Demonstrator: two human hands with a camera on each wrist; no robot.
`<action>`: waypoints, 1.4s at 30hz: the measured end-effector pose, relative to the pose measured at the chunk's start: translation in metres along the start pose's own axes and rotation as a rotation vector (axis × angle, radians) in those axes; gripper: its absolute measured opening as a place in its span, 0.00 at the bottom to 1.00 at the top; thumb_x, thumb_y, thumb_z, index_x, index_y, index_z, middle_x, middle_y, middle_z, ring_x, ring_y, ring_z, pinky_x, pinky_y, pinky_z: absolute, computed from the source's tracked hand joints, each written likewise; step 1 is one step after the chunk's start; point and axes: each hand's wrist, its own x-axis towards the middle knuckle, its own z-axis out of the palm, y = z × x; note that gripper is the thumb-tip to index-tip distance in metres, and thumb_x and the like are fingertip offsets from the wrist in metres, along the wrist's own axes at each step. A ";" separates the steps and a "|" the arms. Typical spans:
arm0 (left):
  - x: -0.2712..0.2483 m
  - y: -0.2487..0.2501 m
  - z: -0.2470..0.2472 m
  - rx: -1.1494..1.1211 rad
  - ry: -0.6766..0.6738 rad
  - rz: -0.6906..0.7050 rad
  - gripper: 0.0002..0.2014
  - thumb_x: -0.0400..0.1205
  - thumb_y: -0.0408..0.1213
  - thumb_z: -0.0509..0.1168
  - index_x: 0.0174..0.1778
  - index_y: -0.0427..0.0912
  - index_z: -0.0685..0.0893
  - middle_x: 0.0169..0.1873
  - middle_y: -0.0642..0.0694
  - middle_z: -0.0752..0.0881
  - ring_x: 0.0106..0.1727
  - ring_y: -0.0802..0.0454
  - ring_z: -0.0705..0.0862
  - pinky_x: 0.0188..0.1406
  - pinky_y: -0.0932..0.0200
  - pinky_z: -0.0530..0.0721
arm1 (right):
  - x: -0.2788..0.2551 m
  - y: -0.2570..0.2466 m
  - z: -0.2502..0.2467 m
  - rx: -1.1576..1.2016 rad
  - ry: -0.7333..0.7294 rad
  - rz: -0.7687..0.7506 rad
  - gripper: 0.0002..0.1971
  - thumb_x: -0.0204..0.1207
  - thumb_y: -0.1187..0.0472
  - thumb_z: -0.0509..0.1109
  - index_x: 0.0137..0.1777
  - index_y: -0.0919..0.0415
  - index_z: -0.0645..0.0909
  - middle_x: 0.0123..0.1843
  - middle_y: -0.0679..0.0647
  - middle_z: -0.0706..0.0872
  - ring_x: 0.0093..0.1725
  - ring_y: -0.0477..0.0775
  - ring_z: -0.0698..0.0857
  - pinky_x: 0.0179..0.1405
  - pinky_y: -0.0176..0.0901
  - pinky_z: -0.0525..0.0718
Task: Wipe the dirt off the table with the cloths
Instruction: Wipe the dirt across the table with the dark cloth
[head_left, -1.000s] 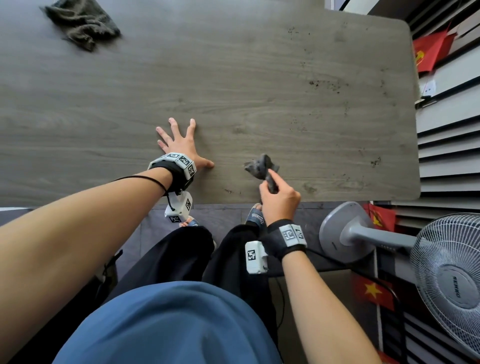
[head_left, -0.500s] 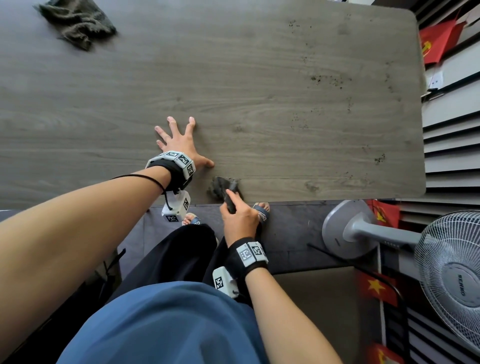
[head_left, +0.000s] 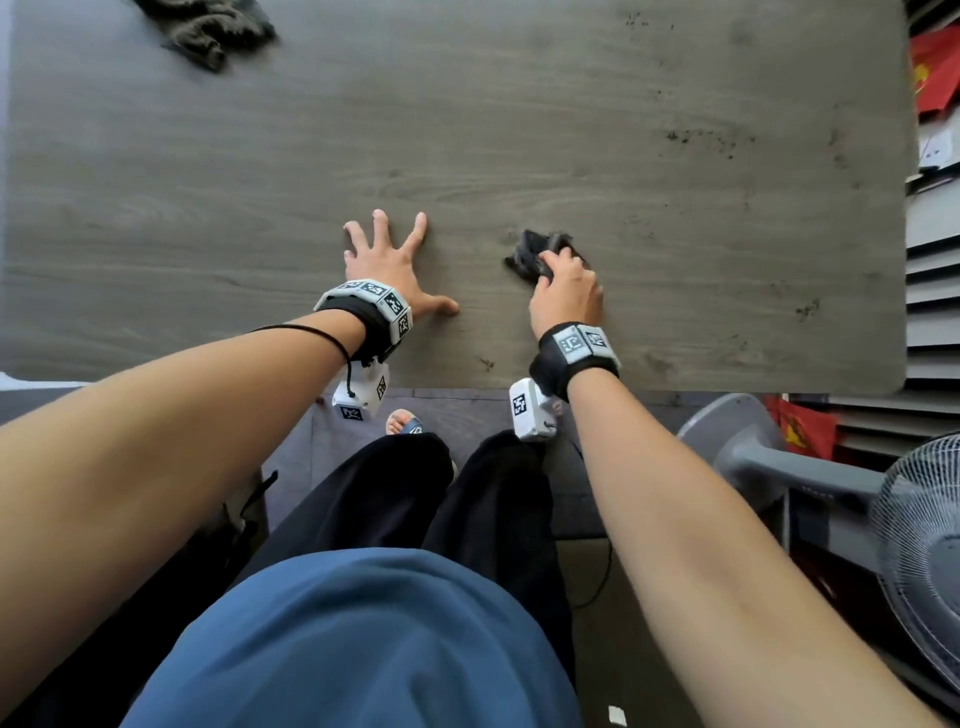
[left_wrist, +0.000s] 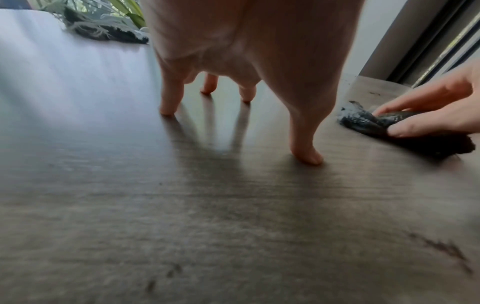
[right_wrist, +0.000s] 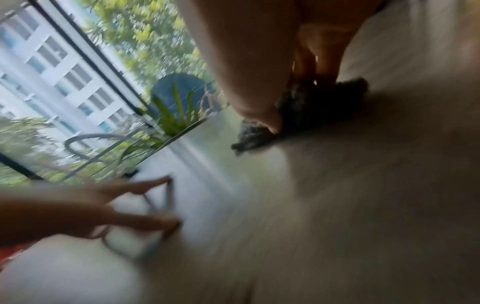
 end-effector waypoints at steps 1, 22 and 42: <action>0.000 -0.003 0.003 0.030 0.022 0.021 0.62 0.63 0.81 0.68 0.87 0.66 0.41 0.86 0.40 0.45 0.85 0.26 0.44 0.82 0.35 0.63 | -0.015 -0.009 0.009 -0.021 -0.012 -0.078 0.17 0.78 0.64 0.66 0.65 0.50 0.83 0.65 0.56 0.82 0.57 0.63 0.84 0.52 0.53 0.80; 0.000 -0.005 0.006 0.000 -0.055 0.023 0.60 0.67 0.79 0.66 0.86 0.67 0.36 0.87 0.40 0.36 0.85 0.24 0.37 0.86 0.34 0.48 | -0.001 0.016 -0.016 0.270 0.075 -0.219 0.17 0.72 0.67 0.67 0.58 0.52 0.87 0.59 0.51 0.90 0.58 0.55 0.88 0.61 0.42 0.83; 0.003 -0.007 0.022 -0.063 -0.017 0.031 0.56 0.72 0.76 0.64 0.86 0.67 0.35 0.87 0.41 0.32 0.85 0.25 0.31 0.86 0.34 0.41 | -0.080 0.008 0.009 0.387 -0.030 -0.373 0.16 0.74 0.67 0.70 0.59 0.55 0.88 0.58 0.53 0.90 0.59 0.51 0.88 0.62 0.43 0.83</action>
